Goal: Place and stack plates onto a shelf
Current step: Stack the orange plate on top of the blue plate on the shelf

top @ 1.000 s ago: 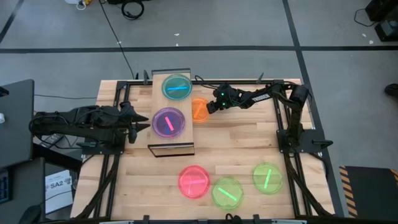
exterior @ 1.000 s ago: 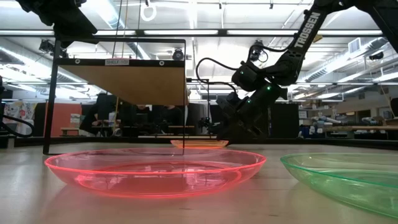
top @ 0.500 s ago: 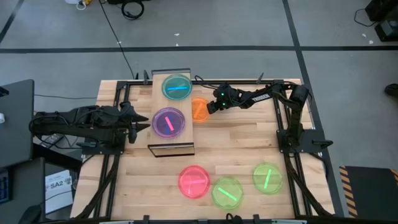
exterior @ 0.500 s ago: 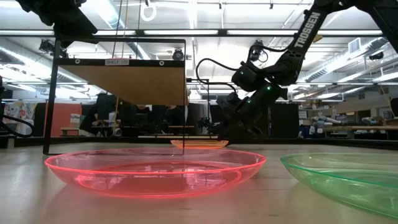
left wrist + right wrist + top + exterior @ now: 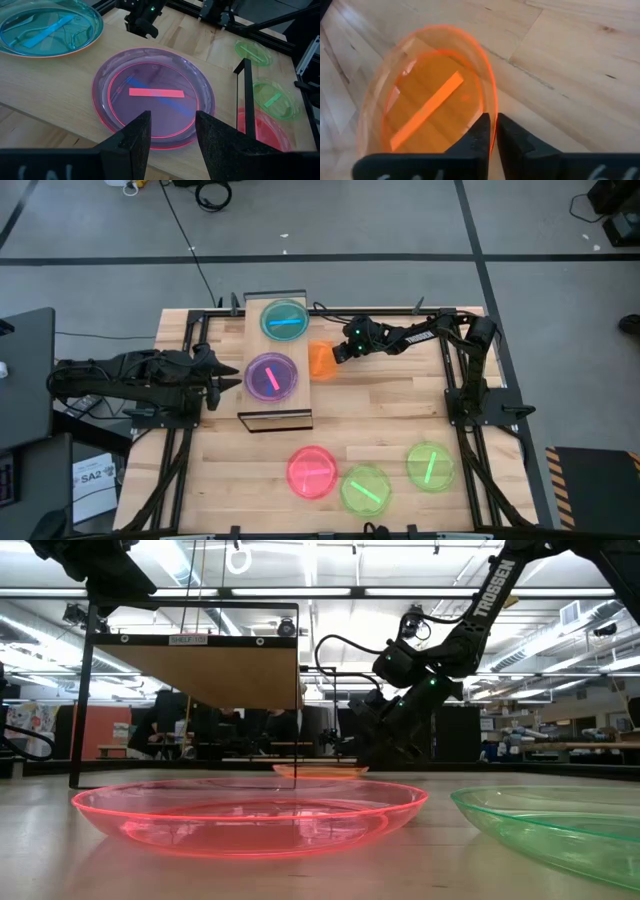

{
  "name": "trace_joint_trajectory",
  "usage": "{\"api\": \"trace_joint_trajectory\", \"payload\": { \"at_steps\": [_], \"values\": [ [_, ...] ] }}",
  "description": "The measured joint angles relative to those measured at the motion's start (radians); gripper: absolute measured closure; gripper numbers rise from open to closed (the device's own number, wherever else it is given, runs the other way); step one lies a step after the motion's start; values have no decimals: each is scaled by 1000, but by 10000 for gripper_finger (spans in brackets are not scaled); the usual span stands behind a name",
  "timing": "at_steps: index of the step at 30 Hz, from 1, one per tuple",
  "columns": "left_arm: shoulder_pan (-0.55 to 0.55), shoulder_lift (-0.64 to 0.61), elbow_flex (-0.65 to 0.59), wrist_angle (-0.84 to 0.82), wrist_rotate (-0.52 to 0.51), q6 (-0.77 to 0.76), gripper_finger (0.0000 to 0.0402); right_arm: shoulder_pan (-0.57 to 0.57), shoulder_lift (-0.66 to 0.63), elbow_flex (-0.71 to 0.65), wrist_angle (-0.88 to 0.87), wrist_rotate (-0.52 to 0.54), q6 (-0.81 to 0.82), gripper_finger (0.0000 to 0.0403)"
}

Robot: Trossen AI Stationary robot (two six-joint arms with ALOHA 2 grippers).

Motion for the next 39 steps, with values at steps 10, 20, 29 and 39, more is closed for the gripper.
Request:
{"api": "trace_joint_trajectory", "payload": {
  "at_steps": [10, 20, 29, 39],
  "values": [
    [0, 0, 0, 0, 0, 0, 241, 0, 0, 0, 2, 0, 1, 395],
    [0, 0, 0, 0, 0, -1, 241, -8, -34, 0, -42, -3, 1, 396],
    [0, 0, 0, 0, 0, -1, 241, -47, -147, 0, -152, -8, -2, 396],
    [0, 0, 0, 0, 0, -1, 241, -99, -338, 0, -234, -8, -18, 397]
  ]
}}
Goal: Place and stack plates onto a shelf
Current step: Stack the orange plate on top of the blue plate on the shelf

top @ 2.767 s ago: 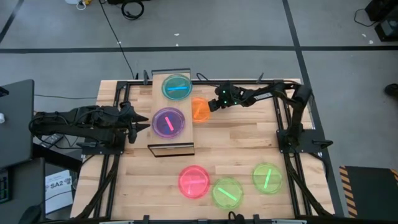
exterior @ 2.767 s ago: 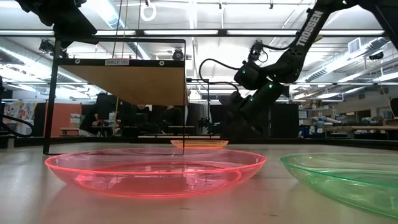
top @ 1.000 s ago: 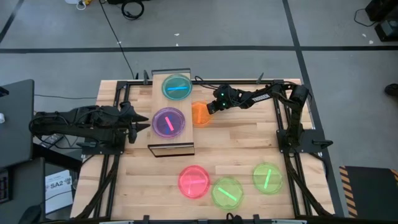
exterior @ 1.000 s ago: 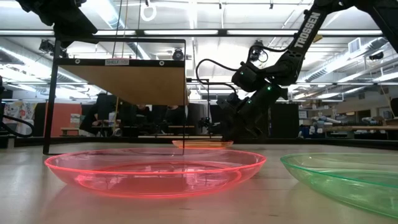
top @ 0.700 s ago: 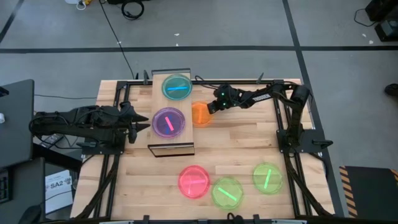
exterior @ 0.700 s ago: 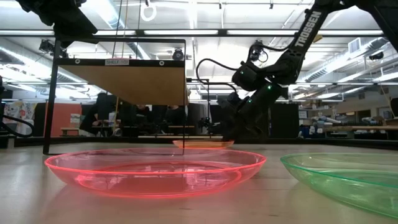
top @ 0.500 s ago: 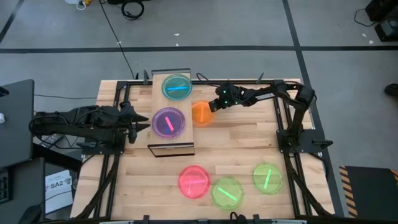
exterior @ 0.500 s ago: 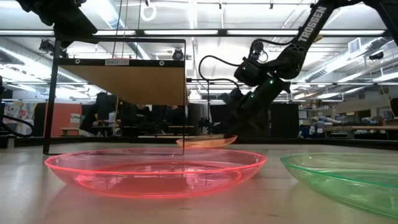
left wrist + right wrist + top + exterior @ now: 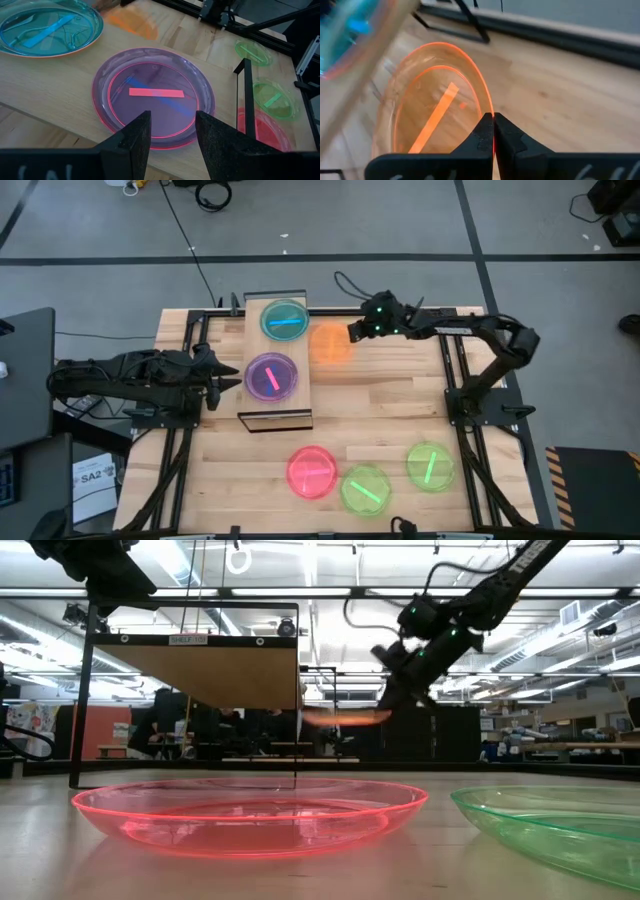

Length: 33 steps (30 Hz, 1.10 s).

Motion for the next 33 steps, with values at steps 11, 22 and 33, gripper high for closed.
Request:
{"api": "trace_joint_trajectory", "payload": {
  "at_steps": [11, 22, 33],
  "values": [
    [0, 0, 0, 0, 0, 0, 241, -64, -221, 0, -49, 9, 0, 398],
    [0, 0, 0, 0, 0, 0, 241, -84, -271, 0, -43, 49, 15, 398],
    [0, 0, 0, 0, 0, 0, 241, -72, -271, 0, 105, 64, 95, 398]
  ]
}}
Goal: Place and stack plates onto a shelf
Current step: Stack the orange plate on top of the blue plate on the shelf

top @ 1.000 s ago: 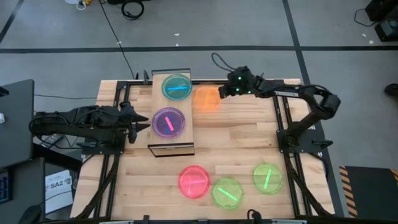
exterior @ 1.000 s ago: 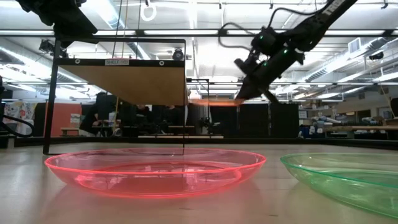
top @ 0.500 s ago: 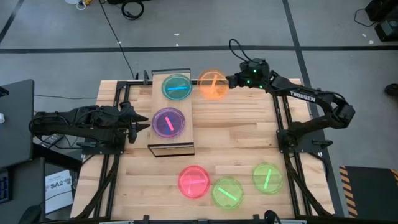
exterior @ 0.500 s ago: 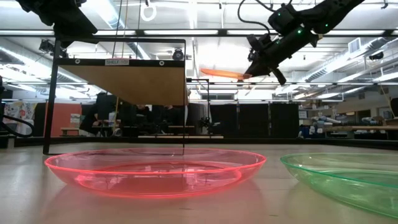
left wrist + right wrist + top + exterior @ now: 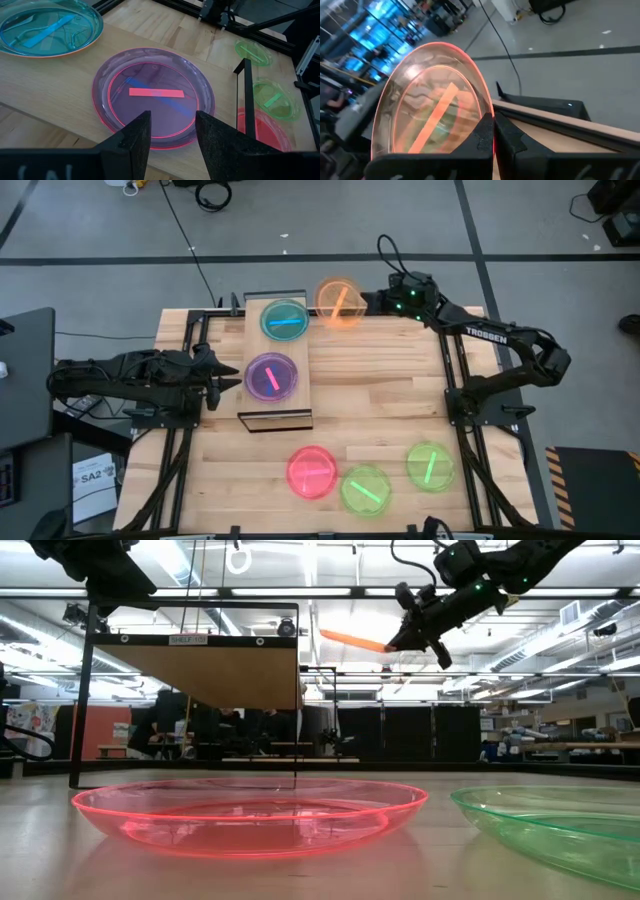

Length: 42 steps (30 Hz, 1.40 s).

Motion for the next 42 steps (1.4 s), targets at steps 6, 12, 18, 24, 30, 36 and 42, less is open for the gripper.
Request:
{"api": "trace_joint_trajectory", "payload": {
  "at_steps": [6, 12, 18, 24, 30, 36, 42],
  "values": [
    [0, 0, 0, 0, 0, 0, 241, 16, 0, 0, 63, 10, 21, 398],
    [0, 0, 0, 0, 0, 0, 241, 24, 1, 0, 94, 26, 23, 398],
    [0, 0, 0, 0, 0, 0, 241, 26, 1, 0, 96, 25, 51, 398],
    [0, 0, 0, 0, 0, 0, 241, 54, 1, 0, 151, 24, 53, 398],
    [0, 0, 0, 1, 0, 0, 241, 87, 58, 35, 203, 21, 55, 398],
    [0, 0, 0, 1, 0, 0, 241, 111, 231, 209, 167, -63, 38, 398],
    [0, 0, 0, 1, 0, 0, 241, 124, 423, 436, 25, -110, 4, 398]
  ]
}}
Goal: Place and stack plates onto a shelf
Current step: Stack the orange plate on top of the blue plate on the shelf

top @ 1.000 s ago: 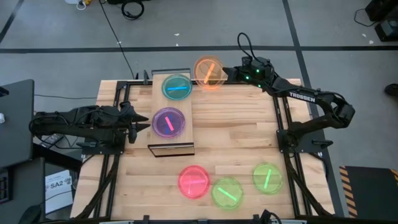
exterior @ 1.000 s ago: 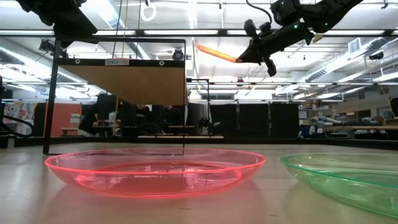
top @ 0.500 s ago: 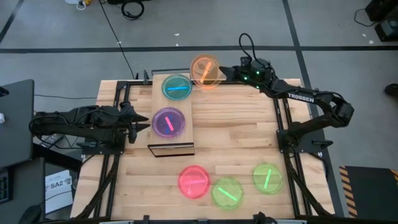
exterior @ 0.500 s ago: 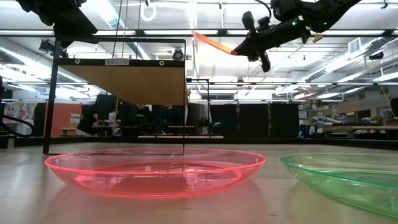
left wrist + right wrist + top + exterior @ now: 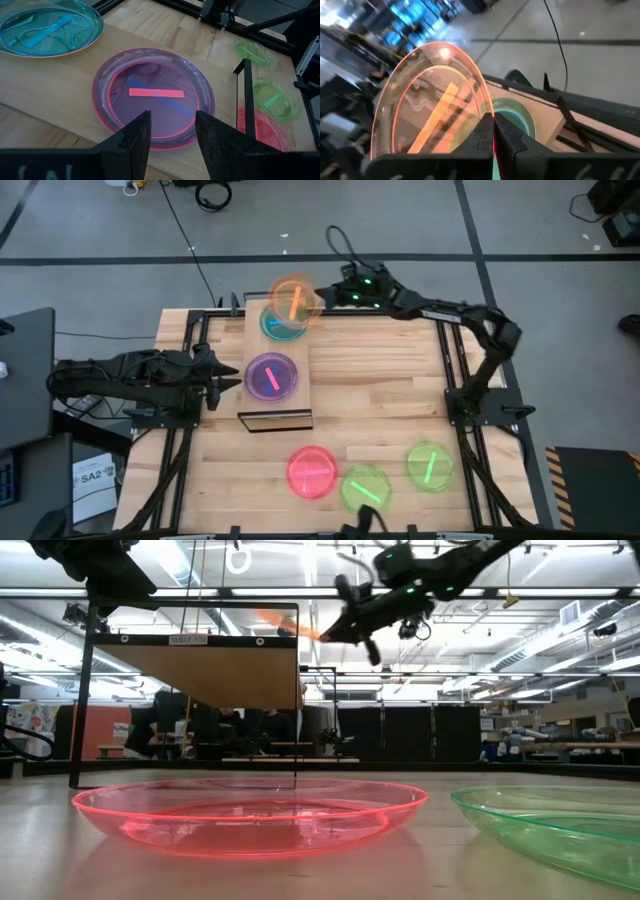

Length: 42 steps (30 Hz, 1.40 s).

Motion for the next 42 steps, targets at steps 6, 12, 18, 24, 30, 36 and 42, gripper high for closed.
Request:
{"api": "trace_joint_trajectory", "payload": {
  "at_steps": [6, 12, 18, 24, 30, 36, 42],
  "values": [
    [0, 0, 0, 0, 0, 0, 241, 14, 155, 175, -126, -7, -38, 397],
    [0, 0, 0, 0, 0, 0, 241, 17, 238, 249, -210, -10, -63, 396],
    [0, 0, 0, -1, 0, 0, 241, 19, 251, 250, -223, 2, -66, 396],
    [0, 0, 0, -1, 0, 0, 241, 19, 251, 251, -222, 2, -66, 391],
    [0, 0, 0, -1, 0, 0, 241, 20, 251, 251, -222, 2, -66, 380],
    [0, 0, 0, -1, 0, 0, 241, 20, 250, 251, -222, 2, -66, 378],
    [0, 0, 0, -1, 0, 0, 241, 20, 250, 251, -222, 6, -66, 376]
  ]
}}
